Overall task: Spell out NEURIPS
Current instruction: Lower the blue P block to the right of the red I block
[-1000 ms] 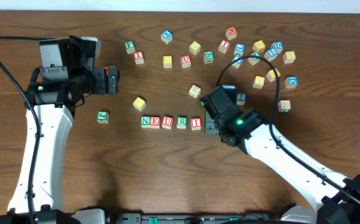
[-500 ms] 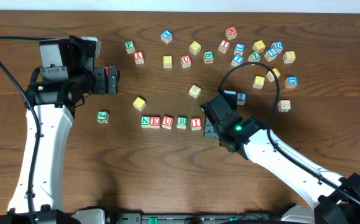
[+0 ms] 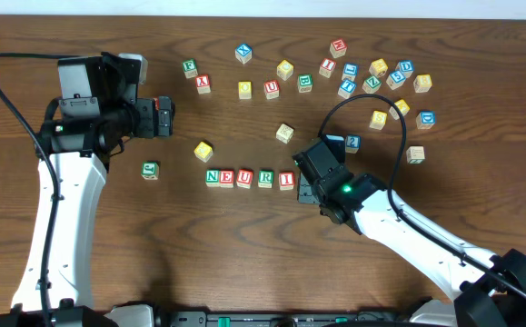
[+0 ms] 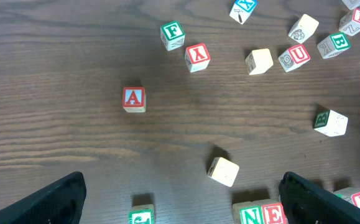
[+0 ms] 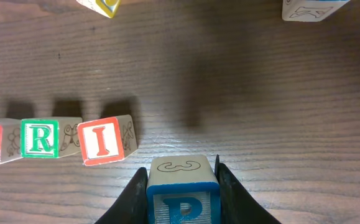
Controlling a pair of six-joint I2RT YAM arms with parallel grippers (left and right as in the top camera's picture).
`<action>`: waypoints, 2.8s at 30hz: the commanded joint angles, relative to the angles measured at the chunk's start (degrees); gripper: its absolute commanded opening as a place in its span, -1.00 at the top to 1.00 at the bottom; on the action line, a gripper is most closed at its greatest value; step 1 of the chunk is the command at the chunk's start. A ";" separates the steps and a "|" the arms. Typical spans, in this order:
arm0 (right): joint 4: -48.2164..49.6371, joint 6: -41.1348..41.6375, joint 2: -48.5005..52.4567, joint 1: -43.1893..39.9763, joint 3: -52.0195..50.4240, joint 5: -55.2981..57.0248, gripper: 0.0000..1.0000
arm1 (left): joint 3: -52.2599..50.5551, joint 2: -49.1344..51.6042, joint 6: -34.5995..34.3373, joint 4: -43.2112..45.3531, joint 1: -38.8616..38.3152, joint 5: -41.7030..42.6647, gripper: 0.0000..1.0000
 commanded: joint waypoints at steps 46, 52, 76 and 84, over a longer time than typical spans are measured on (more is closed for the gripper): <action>9.20 -1.57 9.92 0.46 -0.37 -0.11 0.69 | 1.31 -0.22 -0.07 -0.02 0.17 0.70 -0.95; 9.49 -2.38 9.94 -0.28 -0.37 0.17 0.69 | 1.31 -0.22 -0.09 -0.02 0.17 0.70 -0.95; 11.41 -4.35 11.76 -0.28 -0.39 1.18 0.69 | 1.31 -0.22 -0.09 -0.02 0.17 0.70 -0.95; 11.39 -4.50 11.76 -0.28 -0.39 1.16 0.67 | 1.31 -0.22 -0.09 -0.02 0.17 0.70 -0.95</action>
